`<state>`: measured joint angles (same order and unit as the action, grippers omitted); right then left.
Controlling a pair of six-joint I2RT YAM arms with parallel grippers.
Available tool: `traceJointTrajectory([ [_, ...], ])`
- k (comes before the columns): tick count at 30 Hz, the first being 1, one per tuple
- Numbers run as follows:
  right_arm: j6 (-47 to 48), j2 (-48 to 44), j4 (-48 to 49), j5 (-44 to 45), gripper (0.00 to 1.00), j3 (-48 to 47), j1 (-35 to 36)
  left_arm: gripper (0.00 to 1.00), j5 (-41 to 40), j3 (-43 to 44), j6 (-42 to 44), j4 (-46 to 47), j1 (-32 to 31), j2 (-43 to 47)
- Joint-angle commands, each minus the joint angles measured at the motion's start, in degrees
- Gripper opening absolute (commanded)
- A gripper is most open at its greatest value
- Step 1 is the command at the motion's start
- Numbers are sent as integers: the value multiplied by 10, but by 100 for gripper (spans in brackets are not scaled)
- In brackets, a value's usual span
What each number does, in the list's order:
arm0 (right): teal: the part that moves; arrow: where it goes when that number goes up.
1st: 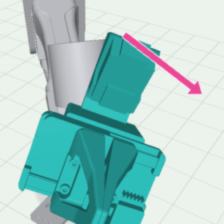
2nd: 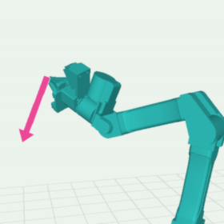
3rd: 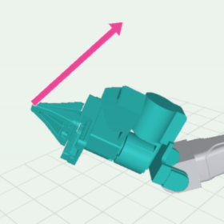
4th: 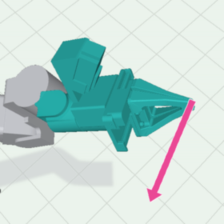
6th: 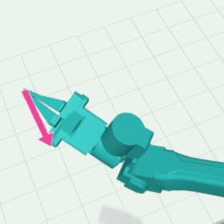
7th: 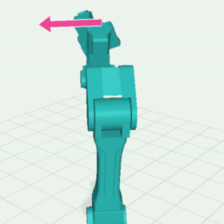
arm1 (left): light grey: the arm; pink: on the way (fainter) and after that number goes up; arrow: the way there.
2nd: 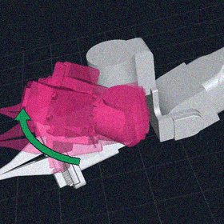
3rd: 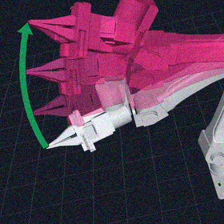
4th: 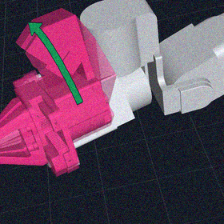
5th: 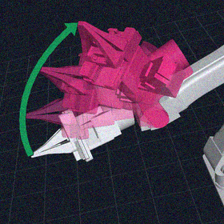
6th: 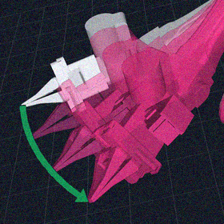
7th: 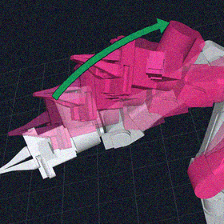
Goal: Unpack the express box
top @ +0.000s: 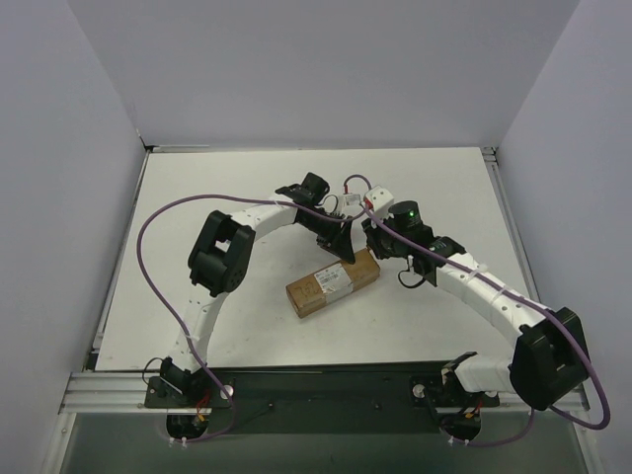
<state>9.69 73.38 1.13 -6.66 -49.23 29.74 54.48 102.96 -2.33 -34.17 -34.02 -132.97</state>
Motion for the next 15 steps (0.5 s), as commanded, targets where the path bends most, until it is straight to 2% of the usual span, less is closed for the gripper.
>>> traceJointTrajectory([
  [1,1,7,21,-7,0,-6,4,59,-53,-19,26,-8,-9,-17],
  [8,5,11,6,-13,0,-1,4,59,-53,-18,26,-7,-9,-18],
  [15,16,-16,-80,-16,0,-8,4,58,-67,-16,26,-8,-8,-19],
])
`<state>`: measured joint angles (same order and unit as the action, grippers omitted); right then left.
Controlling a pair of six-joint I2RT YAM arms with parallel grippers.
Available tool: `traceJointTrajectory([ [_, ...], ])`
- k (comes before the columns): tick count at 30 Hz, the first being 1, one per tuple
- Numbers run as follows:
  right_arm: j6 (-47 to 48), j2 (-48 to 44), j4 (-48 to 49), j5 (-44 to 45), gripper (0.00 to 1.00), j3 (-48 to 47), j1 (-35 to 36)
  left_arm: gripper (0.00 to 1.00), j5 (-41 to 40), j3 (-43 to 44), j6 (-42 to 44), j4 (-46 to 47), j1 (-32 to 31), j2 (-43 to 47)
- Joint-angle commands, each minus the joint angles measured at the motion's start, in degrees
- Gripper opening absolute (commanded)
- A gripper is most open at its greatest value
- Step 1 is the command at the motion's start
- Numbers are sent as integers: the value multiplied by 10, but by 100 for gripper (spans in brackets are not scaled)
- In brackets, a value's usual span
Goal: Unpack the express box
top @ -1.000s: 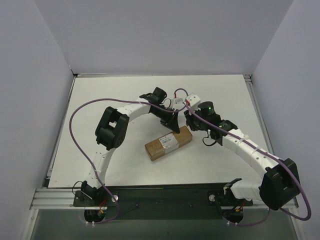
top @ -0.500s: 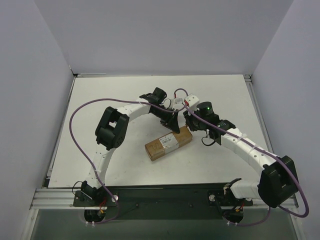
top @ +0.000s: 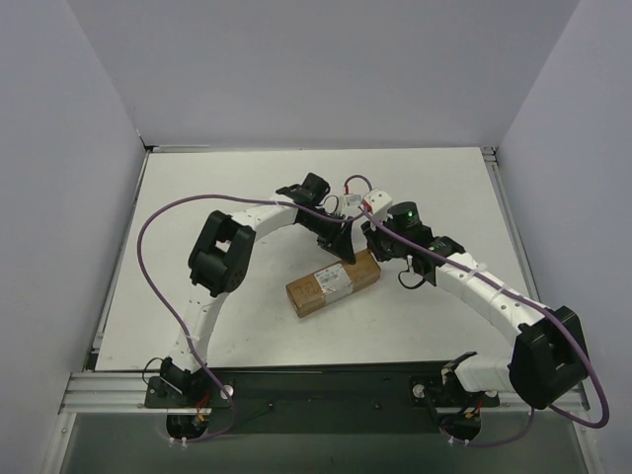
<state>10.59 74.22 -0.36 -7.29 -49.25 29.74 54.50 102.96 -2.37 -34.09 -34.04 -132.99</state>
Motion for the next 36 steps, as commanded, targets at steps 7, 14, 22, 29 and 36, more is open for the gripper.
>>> traceJointTrajectory([
  [7,-2,-59,-146,-11,0,-17,9,56,-88,-15,8,-5,-8,-23],
  [14,-33,-70,-128,27,0,-7,30,46,-54,-15,-18,18,-14,-23],
  [22,-18,-26,-87,87,0,-33,52,12,-34,-24,-46,21,-6,-7],
  [29,-80,8,-125,127,0,-69,56,0,-3,-34,-87,53,5,-1],
  [36,-142,21,-219,174,0,-123,62,0,4,-16,-124,75,10,0],
])
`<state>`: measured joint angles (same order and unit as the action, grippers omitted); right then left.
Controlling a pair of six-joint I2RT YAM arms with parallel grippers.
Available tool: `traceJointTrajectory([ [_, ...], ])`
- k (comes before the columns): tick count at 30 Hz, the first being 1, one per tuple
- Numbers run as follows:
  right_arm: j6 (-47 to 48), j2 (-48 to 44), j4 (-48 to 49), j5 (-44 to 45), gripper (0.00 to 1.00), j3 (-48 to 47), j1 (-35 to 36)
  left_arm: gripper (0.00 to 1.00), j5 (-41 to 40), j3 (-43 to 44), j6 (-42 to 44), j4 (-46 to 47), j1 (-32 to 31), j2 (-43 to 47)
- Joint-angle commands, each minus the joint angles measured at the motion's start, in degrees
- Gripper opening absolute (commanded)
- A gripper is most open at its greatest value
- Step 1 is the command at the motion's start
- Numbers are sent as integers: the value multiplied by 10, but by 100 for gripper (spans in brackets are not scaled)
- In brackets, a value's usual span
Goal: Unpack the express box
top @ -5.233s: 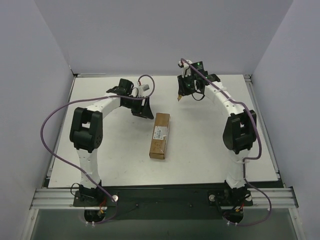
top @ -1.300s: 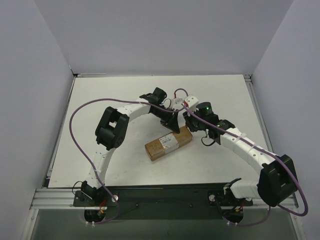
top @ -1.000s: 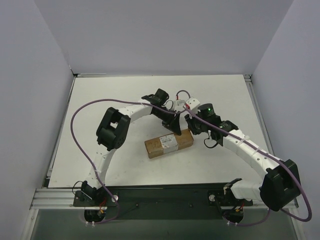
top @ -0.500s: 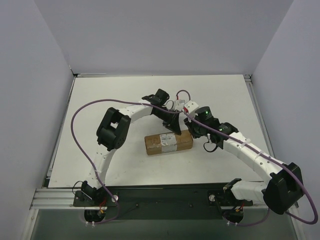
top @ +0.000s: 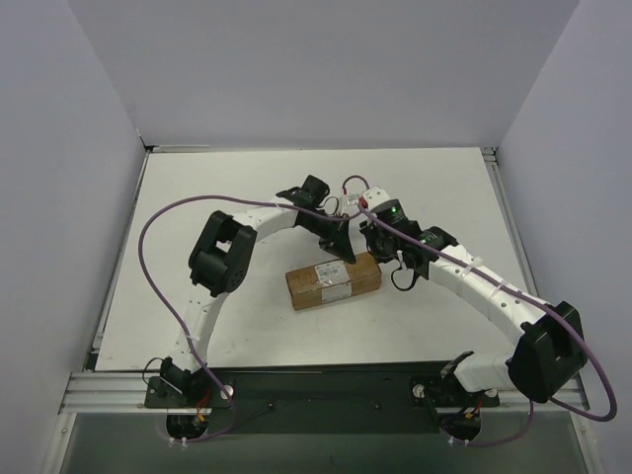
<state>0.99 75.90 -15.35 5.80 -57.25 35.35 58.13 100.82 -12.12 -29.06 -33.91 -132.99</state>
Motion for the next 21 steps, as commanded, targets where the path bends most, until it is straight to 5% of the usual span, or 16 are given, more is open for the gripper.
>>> traceJointTrajectory([
  [1,-48,5,-75,50,0,-44,8,0,-30,7,-29,27,10,-1],
  [9,-38,-11,-89,54,0,-27,18,0,-25,12,-39,39,11,-6],
  [21,-1,-8,109,53,0,14,-13,0,-25,0,-38,39,10,0],
])
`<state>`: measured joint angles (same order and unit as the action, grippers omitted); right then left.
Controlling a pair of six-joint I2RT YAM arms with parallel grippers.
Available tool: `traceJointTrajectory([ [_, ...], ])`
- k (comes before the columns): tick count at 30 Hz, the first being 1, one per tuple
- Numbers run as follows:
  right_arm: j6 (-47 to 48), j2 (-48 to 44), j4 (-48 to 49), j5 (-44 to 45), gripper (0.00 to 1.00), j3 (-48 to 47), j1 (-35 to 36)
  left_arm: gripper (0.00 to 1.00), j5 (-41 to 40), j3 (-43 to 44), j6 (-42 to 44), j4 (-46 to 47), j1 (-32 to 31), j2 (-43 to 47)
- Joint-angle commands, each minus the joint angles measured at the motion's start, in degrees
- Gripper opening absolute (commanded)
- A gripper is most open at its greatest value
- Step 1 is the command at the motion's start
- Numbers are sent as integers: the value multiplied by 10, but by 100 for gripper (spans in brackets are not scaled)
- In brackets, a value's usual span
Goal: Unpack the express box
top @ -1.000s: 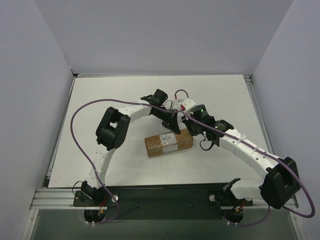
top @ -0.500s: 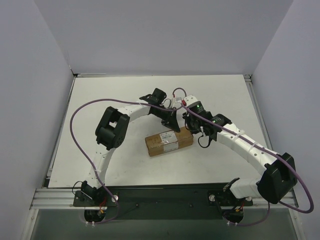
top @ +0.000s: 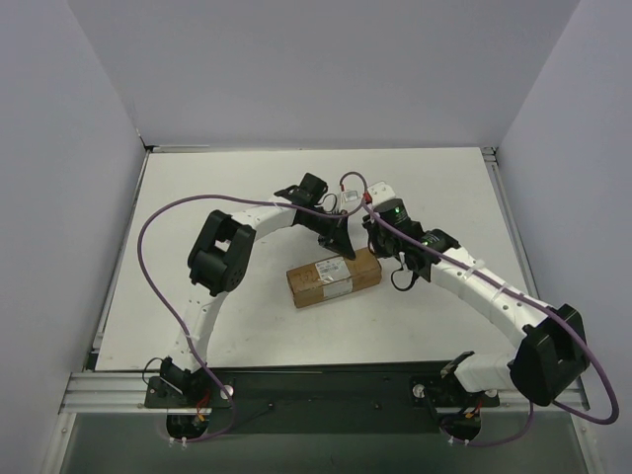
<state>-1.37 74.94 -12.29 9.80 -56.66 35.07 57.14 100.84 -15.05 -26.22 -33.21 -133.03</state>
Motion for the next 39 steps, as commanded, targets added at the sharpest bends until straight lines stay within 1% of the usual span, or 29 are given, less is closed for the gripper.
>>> traceJointTrajectory([
  [1,27,7,92,13,0,9,-11,0,-15,-1,-8,11,3,2],
  [6,30,22,102,-2,0,7,-17,0,-16,-3,-8,10,3,3],
  [19,14,24,55,-37,0,7,-12,0,-20,-3,-5,11,0,2],
  [35,25,30,57,-45,0,23,-11,0,-20,-5,-5,13,-1,1],
  [39,22,24,40,-45,0,23,-11,0,-23,-4,-5,11,0,1],
])
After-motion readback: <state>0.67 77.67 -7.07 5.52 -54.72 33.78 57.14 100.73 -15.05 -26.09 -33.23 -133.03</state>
